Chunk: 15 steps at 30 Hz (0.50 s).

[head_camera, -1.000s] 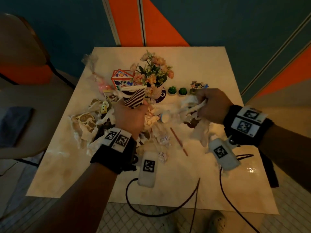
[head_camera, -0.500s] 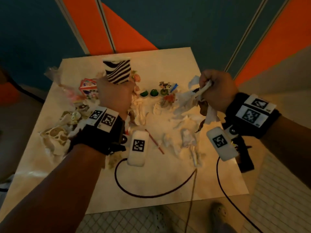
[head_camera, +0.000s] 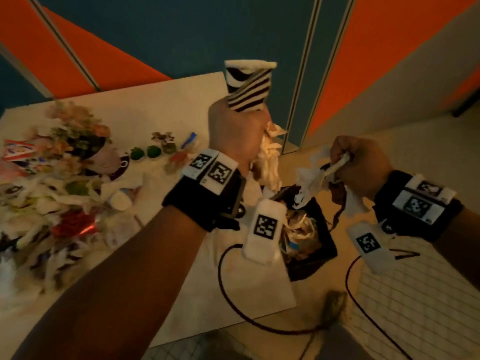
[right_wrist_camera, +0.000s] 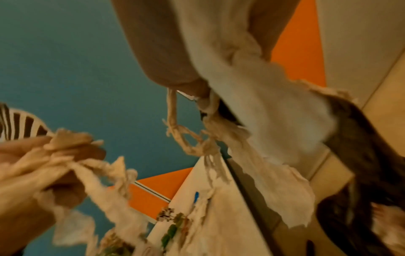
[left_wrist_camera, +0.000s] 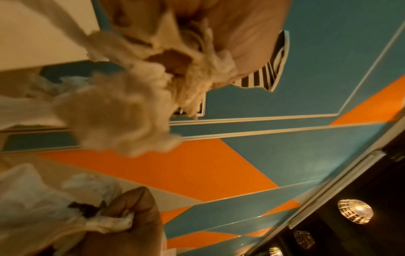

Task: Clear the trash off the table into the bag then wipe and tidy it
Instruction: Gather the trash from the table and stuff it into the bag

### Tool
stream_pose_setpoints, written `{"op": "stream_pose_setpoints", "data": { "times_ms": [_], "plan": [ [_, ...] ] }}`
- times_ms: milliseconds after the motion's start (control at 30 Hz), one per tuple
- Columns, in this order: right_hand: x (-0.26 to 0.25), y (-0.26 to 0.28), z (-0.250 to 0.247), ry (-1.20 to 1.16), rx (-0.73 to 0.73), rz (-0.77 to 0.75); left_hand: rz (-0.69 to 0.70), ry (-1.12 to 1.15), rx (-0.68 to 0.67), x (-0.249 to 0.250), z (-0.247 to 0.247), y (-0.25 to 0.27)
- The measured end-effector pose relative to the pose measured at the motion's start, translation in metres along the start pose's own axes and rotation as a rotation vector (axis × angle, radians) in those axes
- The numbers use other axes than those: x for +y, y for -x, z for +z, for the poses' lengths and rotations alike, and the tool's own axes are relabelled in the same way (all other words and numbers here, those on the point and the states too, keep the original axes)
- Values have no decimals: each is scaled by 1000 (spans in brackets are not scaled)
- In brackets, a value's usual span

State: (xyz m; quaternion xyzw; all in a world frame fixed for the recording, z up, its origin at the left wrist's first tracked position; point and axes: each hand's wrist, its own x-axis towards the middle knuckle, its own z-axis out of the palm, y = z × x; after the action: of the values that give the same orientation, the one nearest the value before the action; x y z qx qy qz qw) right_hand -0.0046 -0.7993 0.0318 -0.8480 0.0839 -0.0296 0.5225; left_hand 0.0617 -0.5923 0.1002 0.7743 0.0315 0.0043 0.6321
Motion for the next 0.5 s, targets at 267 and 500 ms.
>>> {"op": "stream_pose_setpoints", "data": {
  "times_ms": [267, 500],
  "plan": [
    [163, 3, -12, 21, -142, 377, -175, -224, -84, -104, 175, 10],
    [298, -9, 24, 132, -254, 557, -418, -352, -110, -274, 236, -11]
  ]
}}
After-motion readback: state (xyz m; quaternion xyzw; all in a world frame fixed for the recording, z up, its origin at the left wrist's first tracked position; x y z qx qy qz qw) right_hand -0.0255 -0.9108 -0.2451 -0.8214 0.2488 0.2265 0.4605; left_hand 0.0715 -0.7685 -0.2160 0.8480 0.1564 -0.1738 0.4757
